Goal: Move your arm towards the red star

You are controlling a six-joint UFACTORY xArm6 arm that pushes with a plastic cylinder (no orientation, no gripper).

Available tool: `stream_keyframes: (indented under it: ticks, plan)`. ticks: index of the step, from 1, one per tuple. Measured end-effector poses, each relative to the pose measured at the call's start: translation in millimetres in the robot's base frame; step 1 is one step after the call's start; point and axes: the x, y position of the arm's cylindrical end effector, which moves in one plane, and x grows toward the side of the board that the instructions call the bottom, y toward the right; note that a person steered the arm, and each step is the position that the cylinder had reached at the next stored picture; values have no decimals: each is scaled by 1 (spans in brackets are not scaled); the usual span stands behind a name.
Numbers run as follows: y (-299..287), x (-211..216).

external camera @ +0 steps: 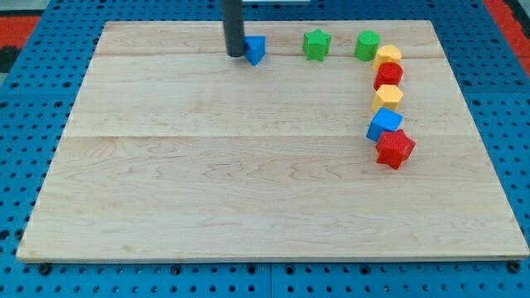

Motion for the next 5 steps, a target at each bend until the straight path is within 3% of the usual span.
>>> stream_keyframes:
  ticks: [2,3,4,5]
  plan:
    - [-13,-15]
    - [-44,10]
    - [-42,145]
    - [13,264]
